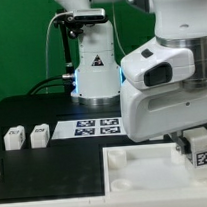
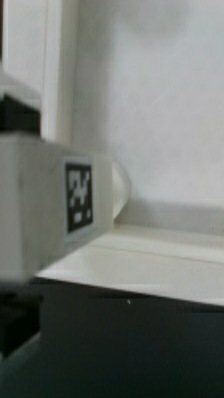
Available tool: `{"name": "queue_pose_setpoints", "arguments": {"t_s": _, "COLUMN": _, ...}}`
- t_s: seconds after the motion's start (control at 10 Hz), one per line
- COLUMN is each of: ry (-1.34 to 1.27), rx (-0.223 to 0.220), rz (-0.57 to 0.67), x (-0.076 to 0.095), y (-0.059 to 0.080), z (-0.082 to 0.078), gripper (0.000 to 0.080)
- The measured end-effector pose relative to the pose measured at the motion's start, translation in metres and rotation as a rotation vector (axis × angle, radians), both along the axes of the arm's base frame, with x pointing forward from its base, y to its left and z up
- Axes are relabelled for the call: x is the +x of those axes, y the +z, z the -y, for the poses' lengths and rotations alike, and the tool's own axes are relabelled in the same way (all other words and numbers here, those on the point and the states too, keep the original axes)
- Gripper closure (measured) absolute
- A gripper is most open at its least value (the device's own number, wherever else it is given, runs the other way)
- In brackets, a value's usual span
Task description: Assemble one leg
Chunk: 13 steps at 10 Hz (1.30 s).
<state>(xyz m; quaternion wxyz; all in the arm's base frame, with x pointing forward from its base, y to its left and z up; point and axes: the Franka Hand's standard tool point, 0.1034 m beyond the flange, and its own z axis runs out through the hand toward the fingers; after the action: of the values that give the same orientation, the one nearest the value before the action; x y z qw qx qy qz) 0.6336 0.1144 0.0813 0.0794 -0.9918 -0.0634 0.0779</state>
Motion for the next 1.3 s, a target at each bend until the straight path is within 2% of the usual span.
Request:
{"name": "queue_pose_setpoints", "arguments": {"t_s": 0.3, "ry": -0.252, "rx": -0.043, "rz": -0.036, "x": 0.0000, "y": -0.0011, "z": 0.0009, "gripper": 0.0504}}
{"name": "queue_pose_setpoints", "arguments": {"t_s": 0.4, "ry": -0.439, "rx": -0.070, "rz": -0.012, "x": 0.0007, "y": -0.0024, "z": -0.0003, "gripper": 0.0504}}
{"name": "queue_pose_setpoints", "arguments": {"t_s": 0.5, "ry": -0.575, "rx": -0.077, "rz": 0.019, "x": -0.0017, "y": -0.0024, "z": -0.0008, "gripper": 0.0504}}
{"name": "queue_pose_setpoints", "arguments": {"t_s": 0.7, "ry": -0.930, "rx": -0.120, "rz": -0.006, "x": -0.0028, "y": -0.0024, "z": -0.0024, "gripper": 0.0504}}
{"name": "queue_pose_setpoints", "arguments": {"t_s": 1.0, "ry": -1.279, "rx": -0.101, "rz": -0.057, "x": -0.0012, "y": -0.0032, "z": 0.0037, "gripper": 0.0504}}
{"name": "queue_pose_setpoints", "arguments": {"t_s": 1.3, "ry": -1.276, "rx": -0.100, "rz": -0.056, "x": -0.0019, "y": -0.0034, "z": 0.0029, "gripper": 0.0499}}
